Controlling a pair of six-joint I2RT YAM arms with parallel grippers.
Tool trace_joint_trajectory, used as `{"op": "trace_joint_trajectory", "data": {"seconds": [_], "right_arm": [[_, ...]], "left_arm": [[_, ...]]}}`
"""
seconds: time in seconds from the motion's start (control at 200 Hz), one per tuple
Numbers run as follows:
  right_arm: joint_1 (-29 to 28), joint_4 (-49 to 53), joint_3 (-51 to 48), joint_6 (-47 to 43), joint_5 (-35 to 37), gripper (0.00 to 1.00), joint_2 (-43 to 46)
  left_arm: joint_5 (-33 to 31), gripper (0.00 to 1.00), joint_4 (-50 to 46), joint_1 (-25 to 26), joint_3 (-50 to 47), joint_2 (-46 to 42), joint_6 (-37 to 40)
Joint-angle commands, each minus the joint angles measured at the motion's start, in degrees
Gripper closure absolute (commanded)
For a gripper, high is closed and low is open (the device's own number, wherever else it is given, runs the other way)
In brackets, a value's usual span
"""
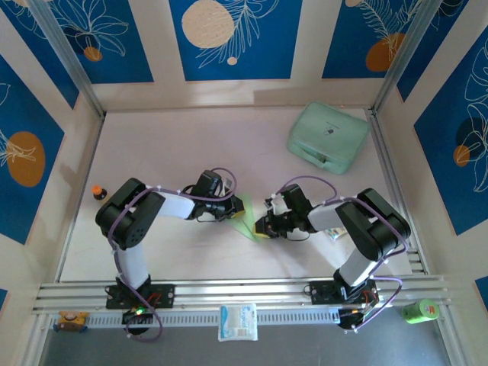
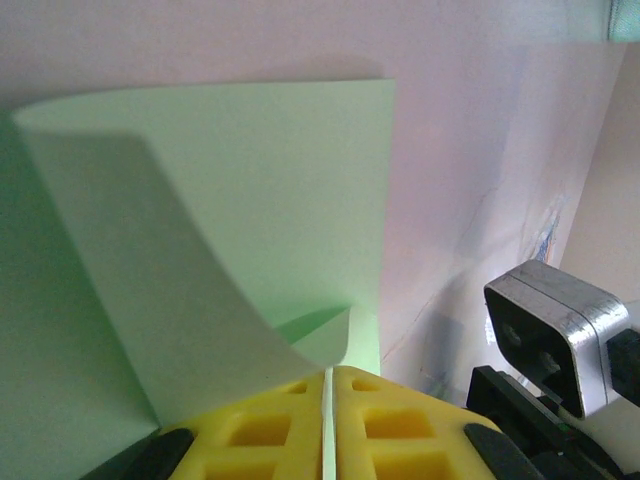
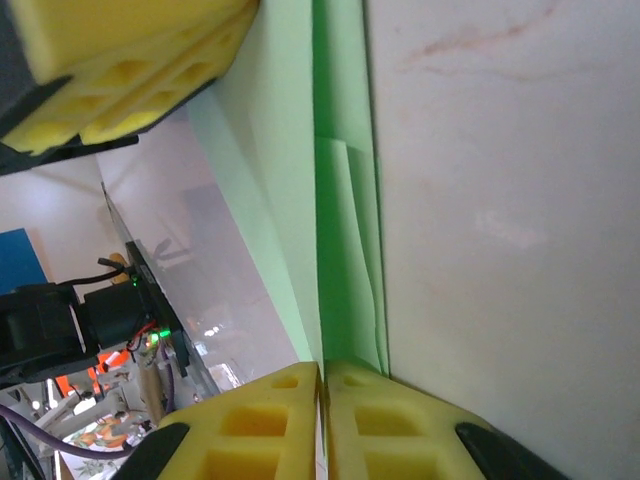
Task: Fold a paper plane with a square sheet of paper (pick it up from the middle)
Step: Fourth fold the wing at the center of the table.
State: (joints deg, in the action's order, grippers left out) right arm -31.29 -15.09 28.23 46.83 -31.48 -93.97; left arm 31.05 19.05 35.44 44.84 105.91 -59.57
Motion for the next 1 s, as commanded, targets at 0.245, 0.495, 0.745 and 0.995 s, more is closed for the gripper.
{"op": "trace_joint_trajectory", "data": {"seconds": [0.245,0.495,0.745,0.995], "right_arm": [[-1.75,8.27,-0.5,-2.12,2.61,0.87,1.51],[-1.93,8.12,-0.73,-1.9,2.74,0.94,2.27],[-2.09,10.11,-1.68,-1.83,4.17,0.83,5.0],[-3.36,12.07,-1.95,-2.14,7.04,0.87,5.34]], "left_arm": [[-1.28,0.88,-3.92,0.33,-0.72,2.07,0.88],[-1.26,0.88,-3.47,0.33,-0.89,2.19,0.86],[-1.16,0.88,-3.1,0.32,-1.06,2.45,0.68],[-1.03,0.88,-2.45,0.25,-1.16,2.5,0.38]]}}
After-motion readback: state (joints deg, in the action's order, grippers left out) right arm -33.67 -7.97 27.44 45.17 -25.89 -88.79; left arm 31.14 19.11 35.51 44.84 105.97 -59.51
